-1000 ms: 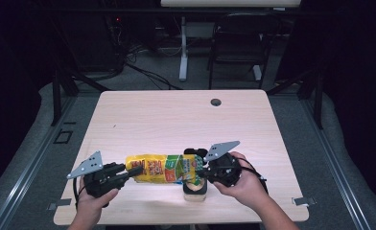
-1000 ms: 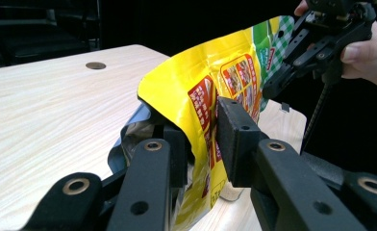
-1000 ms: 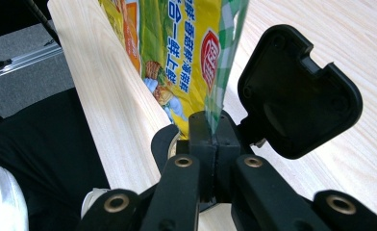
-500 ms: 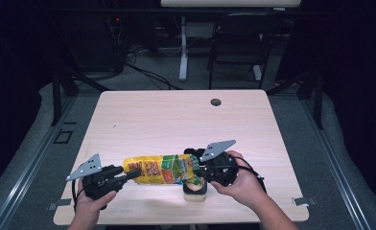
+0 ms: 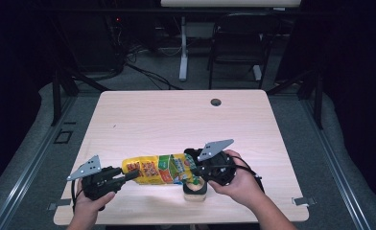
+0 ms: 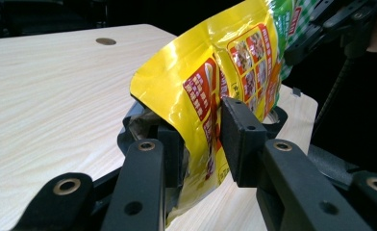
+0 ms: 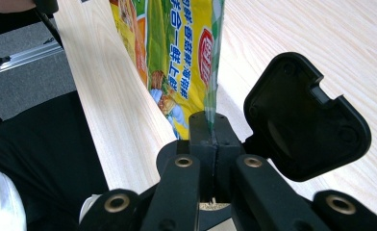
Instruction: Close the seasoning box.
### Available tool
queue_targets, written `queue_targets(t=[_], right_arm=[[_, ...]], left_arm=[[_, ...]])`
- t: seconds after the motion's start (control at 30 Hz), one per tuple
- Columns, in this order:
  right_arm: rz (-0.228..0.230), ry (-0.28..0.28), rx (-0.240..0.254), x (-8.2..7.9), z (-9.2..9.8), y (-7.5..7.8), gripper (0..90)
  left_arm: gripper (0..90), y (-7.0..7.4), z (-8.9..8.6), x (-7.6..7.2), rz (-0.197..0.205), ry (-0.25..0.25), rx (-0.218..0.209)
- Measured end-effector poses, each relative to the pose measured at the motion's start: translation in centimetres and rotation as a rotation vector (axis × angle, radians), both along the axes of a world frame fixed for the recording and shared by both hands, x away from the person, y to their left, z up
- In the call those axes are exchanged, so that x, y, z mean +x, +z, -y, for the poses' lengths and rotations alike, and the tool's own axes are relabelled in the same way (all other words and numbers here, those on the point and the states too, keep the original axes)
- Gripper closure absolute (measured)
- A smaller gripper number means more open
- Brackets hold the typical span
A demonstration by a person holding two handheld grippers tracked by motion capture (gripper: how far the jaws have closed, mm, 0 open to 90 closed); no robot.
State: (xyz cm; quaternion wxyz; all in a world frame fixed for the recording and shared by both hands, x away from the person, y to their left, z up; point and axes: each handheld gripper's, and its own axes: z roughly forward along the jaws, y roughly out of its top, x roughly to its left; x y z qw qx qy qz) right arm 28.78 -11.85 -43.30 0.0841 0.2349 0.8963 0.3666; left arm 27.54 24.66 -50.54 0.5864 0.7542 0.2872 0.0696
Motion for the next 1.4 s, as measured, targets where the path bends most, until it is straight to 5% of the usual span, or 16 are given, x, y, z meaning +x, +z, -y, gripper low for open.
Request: queue_targets(t=[0.23,0.7,1.4], right_arm=[[0.007,0.002,-0.004,0.0,-0.2,0.3,90.0],[0.015,0.003,0.006,0.1,-0.5,0.5,90.0],[0.028,0.013,0.005,-0.1,-0.6,0.7,90.0]], left_arm=[[70.7,-0.7,-0.1,0.1,-0.007,0.029,0.006],[69.1,-1.6,-0.3,0.5,-0.041,0.010,0.020],[60.7,-1.9,-0.6,0.5,-0.040,0.041,0.008]])
